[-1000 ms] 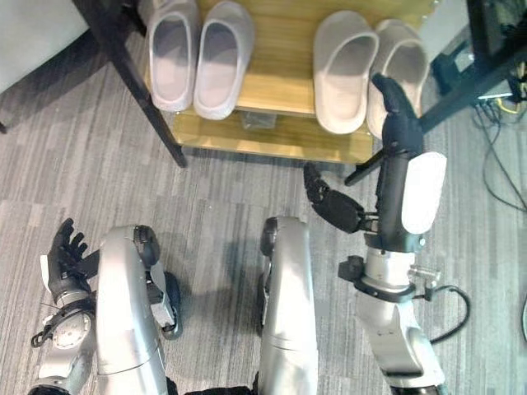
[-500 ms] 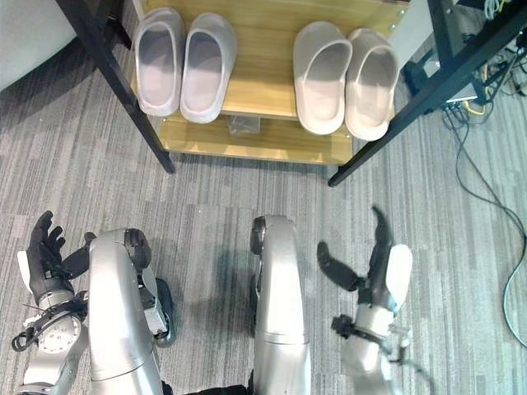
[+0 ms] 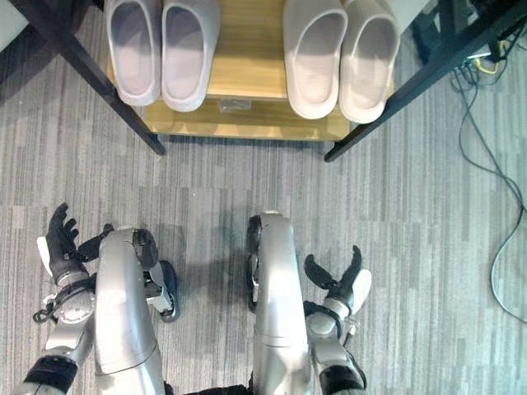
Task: Arrange the slippers neatly on the shoe rack.
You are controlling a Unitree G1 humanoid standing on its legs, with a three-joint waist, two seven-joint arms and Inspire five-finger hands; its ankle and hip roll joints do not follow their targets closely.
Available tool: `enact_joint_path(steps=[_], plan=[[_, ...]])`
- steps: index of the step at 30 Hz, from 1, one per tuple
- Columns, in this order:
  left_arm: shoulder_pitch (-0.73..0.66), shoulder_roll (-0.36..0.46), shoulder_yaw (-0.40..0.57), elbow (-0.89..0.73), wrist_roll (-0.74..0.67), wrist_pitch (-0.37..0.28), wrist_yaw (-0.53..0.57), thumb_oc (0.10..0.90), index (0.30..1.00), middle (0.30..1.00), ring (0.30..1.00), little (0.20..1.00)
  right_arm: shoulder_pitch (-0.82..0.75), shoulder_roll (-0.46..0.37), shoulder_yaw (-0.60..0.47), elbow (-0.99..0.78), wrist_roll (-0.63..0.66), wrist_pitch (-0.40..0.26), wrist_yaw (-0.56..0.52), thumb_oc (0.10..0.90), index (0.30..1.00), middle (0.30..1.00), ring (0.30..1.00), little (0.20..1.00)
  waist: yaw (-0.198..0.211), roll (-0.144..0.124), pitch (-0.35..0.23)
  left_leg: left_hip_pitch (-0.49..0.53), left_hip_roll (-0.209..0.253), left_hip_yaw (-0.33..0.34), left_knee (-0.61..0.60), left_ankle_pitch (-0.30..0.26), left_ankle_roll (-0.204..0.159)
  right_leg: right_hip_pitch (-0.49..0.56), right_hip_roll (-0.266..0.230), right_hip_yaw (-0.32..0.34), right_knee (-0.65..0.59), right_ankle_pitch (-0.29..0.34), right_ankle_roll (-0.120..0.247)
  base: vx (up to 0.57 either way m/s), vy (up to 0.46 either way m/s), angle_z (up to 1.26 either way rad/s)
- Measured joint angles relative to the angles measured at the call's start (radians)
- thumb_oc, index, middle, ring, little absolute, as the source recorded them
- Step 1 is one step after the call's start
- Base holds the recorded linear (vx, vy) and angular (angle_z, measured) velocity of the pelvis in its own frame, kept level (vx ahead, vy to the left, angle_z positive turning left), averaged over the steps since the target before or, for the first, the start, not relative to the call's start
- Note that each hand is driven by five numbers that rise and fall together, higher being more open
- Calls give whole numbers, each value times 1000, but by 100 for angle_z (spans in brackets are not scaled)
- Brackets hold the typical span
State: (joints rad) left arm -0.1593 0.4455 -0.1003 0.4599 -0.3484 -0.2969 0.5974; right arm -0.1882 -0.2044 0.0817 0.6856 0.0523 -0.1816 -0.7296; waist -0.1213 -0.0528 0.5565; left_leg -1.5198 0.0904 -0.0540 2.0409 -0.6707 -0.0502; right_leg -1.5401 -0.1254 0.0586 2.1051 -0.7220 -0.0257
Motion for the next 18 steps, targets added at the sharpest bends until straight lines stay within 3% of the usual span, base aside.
enact_joint_path(steps=[3,6,7,10,12,16,17,18], plan=[[-33,7,-14,69,17,21,-31,800,900,900,900,900,-53,-23,29,61,-9,5,34,800,900,900,900,900,16,22,-9,40,17,-1,-136,43,6,47,2,-32,-148,50,-3,46,45,-10],[-35,-11,-18,83,14,24,-62,800,900,900,900,900,-63,-27,34,127,-25,21,82,800,900,900,900,900,31,39,-16,173,35,20,-333,91,17,184,5,-56,-352,104,-6,65,-2,-5],[-7,-30,-26,82,15,16,-71,800,900,900,900,900,-30,-33,48,142,-34,26,91,800,900,900,900,900,27,55,-82,201,38,24,-405,107,17,217,6,-68,-426,119,-4,89,-5,-3],[18,-47,-68,113,20,11,-102,800,900,900,900,900,2,-27,68,240,-53,24,123,800,900,900,900,900,25,62,-164,321,60,51,-524,125,11,332,9,-82,-549,141,-2,89,-34,-11],[28,-68,-117,180,42,9,-133,800,900,900,900,900,28,-11,99,341,-52,37,160,800,900,900,900,900,19,55,-267,433,67,70,-642,141,8,435,18,-89,-662,157,0,97,-46,-11],[41,-111,-139,287,76,9,-184,800,900,900,900,900,79,-10,114,372,-54,45,209,800,900,900,900,900,-6,35,-314,627,65,94,-824,184,1,621,22,-104,-831,189,1,180,-18,-2],[61,-139,-149,370,80,20,-201,800,900,900,900,900,101,-9,117,404,-68,46,228,800,900,900,900,900,-16,18,-335,752,65,113,-949,223,-8,730,33,-100,-942,229,10,189,-11,-17],[70,-146,-155,389,81,24,-206,800,900,900,900,900,108,-10,118,410,-71,47,232,800,900,900,900,900,-19,15,-339,793,66,117,-991,241,-4,770,33,-109,-983,246,6,282,-19,-13]])
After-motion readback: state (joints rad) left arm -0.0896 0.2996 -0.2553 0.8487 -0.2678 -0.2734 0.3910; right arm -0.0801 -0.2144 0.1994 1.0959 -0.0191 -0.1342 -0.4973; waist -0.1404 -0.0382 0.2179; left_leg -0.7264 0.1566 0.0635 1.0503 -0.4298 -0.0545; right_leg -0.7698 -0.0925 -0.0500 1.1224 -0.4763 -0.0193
